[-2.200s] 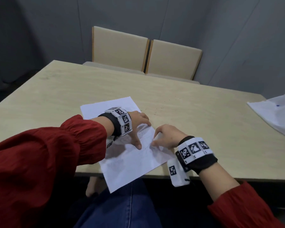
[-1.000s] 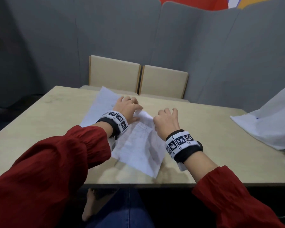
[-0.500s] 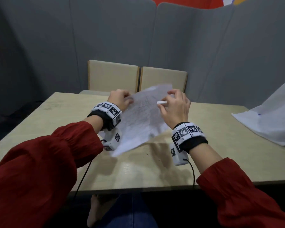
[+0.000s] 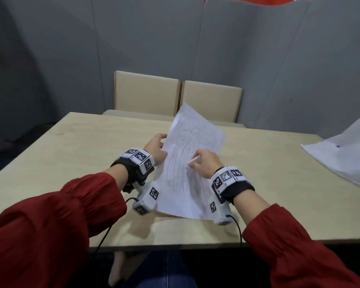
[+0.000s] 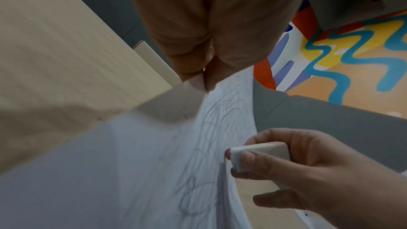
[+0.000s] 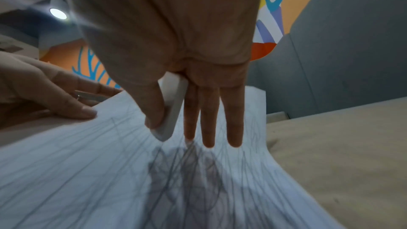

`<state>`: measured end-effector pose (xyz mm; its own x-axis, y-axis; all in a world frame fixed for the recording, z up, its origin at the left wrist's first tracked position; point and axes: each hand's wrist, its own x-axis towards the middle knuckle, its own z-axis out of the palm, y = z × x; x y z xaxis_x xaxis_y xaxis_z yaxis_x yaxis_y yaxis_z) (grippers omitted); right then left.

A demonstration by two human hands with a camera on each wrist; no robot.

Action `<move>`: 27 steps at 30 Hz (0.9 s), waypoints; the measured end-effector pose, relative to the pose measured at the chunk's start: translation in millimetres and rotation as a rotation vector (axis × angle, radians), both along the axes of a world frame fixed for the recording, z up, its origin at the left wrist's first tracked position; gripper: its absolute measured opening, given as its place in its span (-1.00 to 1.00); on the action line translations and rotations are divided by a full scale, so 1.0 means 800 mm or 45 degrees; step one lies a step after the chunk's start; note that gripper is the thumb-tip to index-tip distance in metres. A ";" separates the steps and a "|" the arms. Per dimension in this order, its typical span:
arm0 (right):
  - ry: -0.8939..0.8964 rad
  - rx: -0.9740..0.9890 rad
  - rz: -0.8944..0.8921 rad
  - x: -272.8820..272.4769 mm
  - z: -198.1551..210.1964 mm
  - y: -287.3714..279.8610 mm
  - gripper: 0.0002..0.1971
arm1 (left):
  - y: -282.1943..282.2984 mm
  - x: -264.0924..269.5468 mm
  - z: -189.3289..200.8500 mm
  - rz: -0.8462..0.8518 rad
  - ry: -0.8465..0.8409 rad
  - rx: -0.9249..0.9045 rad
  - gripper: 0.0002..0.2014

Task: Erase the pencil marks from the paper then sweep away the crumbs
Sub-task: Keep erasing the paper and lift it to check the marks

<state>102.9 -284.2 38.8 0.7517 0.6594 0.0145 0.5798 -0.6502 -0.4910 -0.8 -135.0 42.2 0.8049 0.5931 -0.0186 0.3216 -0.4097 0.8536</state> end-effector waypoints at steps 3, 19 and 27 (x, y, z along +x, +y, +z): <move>0.049 -0.210 0.057 -0.003 -0.014 0.001 -0.76 | 0.000 -0.006 -0.015 -0.119 0.136 0.159 -0.13; -0.043 -0.341 0.168 0.023 -0.019 0.032 -0.93 | 0.057 0.016 -0.039 -0.396 0.636 0.820 -0.33; -0.096 -0.385 0.224 0.042 -0.012 0.085 -0.90 | 0.084 0.050 -0.051 -0.491 0.776 0.843 -0.14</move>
